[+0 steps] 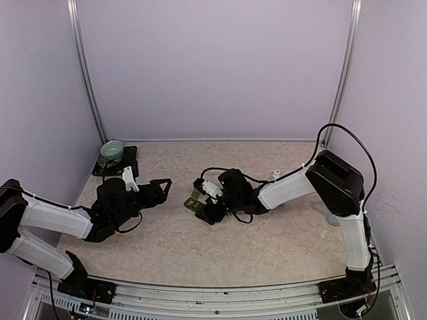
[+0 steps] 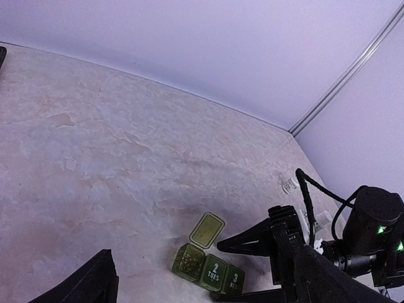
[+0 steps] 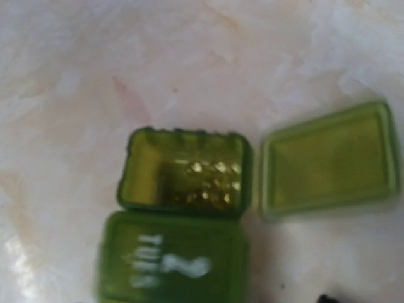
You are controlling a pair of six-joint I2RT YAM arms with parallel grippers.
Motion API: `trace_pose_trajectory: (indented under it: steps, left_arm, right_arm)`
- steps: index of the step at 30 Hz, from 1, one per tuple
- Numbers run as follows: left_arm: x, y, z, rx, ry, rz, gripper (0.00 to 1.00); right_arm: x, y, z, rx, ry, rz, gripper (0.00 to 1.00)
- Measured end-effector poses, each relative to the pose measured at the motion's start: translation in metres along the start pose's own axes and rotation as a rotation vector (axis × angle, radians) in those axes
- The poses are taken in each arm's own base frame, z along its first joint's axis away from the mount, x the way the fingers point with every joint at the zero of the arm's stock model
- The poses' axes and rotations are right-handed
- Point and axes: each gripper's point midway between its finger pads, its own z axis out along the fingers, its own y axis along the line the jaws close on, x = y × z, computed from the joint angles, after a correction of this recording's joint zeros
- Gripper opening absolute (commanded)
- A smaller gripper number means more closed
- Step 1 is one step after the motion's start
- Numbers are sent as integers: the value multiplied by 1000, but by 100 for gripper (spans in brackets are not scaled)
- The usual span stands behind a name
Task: Sort the pills into containers
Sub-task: Move the pill container to the center of the board, then pick up the pill container from the center of the board.
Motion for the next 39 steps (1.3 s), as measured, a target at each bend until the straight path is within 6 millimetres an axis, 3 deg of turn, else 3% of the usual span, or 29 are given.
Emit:
trace_pose_trajectory:
  steps: [7,16,18,22,32,36,39]
  left_arm:
    - [-1,2,0,-5,-3,0,95]
    - [-3,7,1,-11,-3,6,95]
    - [-3,9,2,-14,0,11,95]
    - [-2,11,3,-12,8,16,95]
    - [3,14,2,-15,22,18,95]
    - [5,15,1,-16,27,19,95]
    - [5,15,1,-15,26,19,95]
  right_arm:
    - [3,-1,1,44,-12,-16,55]
    - [11,9,-9,3,-22,-73,45]
    - [14,13,-13,-11,-19,-89,44]
    - [18,19,-18,-34,-10,-113,54]
    - [14,18,-12,-35,7,-107,56]
    - [12,18,-10,-30,6,-105,53]
    - [10,17,-7,-27,5,-108,42]
